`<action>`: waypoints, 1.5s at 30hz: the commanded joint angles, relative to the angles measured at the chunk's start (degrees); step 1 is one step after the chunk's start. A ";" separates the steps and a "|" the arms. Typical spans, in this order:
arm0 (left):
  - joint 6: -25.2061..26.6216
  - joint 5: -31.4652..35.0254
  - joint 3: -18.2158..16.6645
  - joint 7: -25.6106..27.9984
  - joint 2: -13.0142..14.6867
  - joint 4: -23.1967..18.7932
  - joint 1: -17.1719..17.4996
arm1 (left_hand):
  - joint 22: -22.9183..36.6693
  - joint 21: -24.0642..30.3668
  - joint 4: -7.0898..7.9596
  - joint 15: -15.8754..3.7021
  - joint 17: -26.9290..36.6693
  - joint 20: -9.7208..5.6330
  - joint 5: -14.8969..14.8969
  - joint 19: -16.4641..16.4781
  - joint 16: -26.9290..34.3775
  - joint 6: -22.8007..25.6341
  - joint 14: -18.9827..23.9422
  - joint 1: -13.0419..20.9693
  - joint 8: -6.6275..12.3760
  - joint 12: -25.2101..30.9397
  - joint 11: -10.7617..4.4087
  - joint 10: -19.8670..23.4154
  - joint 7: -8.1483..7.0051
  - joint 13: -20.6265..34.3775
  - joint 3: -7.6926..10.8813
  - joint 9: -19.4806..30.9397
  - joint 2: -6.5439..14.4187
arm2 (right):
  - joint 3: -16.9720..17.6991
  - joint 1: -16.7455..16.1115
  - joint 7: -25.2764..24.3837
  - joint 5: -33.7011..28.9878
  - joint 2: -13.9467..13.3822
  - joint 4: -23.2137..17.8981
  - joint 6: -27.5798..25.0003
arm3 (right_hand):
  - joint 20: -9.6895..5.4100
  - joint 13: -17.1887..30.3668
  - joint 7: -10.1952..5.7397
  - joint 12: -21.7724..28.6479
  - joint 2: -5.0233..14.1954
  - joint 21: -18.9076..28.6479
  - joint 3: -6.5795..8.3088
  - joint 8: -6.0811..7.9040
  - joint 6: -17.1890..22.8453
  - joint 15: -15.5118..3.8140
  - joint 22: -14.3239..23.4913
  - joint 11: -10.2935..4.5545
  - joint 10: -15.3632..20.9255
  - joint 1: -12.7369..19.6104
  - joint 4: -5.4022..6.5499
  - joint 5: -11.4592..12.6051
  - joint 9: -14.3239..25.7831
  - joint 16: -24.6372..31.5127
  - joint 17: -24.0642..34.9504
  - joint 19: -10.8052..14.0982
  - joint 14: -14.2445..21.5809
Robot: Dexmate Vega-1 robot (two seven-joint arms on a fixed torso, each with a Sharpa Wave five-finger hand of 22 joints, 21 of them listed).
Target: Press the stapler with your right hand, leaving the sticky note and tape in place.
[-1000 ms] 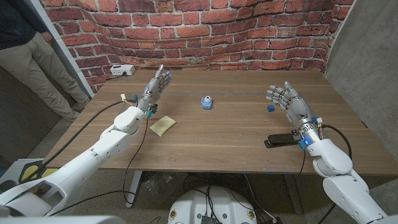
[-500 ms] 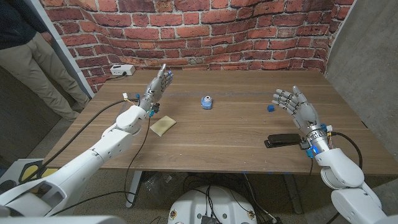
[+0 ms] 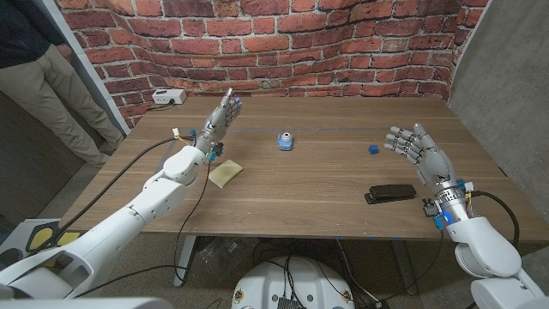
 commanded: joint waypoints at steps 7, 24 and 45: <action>0.97 0.41 -0.84 2.28 0.36 -2.61 2.24 | 0.12 -0.04 -0.32 -0.29 0.26 -0.04 -0.22 0.70 0.01 0.64 1.17 0.55 -0.06 -0.16 -0.15 0.95 0.38 0.13 0.06 0.31 -0.21 | 1.16 -3.27 -2.94 -10.48 5.41 0.37 7.15 | -1.26 0.14 -1.82 1.30 0.06 0.61 0.15 1.37 6.20 -1.94 0.10 -1.87 5.83 1.28 -1.07 0.45 0.06 0.18 -0.01 4.62 4.37; 1.05 1.84 -1.48 3.67 -0.29 -2.28 1.06 | 0.12 0.12 -0.43 -0.24 0.26 0.04 -0.54 2.19 0.18 2.11 2.68 1.01 0.09 -0.10 -0.12 2.24 0.53 0.14 -0.04 0.32 0.23 | 4.27 -6.60 -9.73 -28.24 8.78 -3.58 4.56 | -1.76 0.13 -3.21 -0.21 -0.29 -0.62 0.42 1.32 8.36 -2.26 0.04 -4.27 3.88 2.86 -2.09 0.81 0.06 -1.30 -0.06 4.27 3.39; 0.76 0.90 -0.61 2.36 -2.24 -0.21 -0.40 | 0.07 0.23 -0.69 -0.66 0.23 -0.63 -1.09 4.71 0.11 4.59 4.96 1.81 0.18 -0.19 -0.44 4.29 0.50 0.14 -0.32 0.31 0.66 | 4.68 -11.29 -19.87 -57.04 9.88 -10.69 -5.35 | -1.94 0.19 -4.82 -1.34 0.18 -3.28 1.04 -1.23 4.01 -2.56 0.09 -6.06 3.13 4.59 -2.54 1.39 0.14 -2.44 0.10 1.40 -0.24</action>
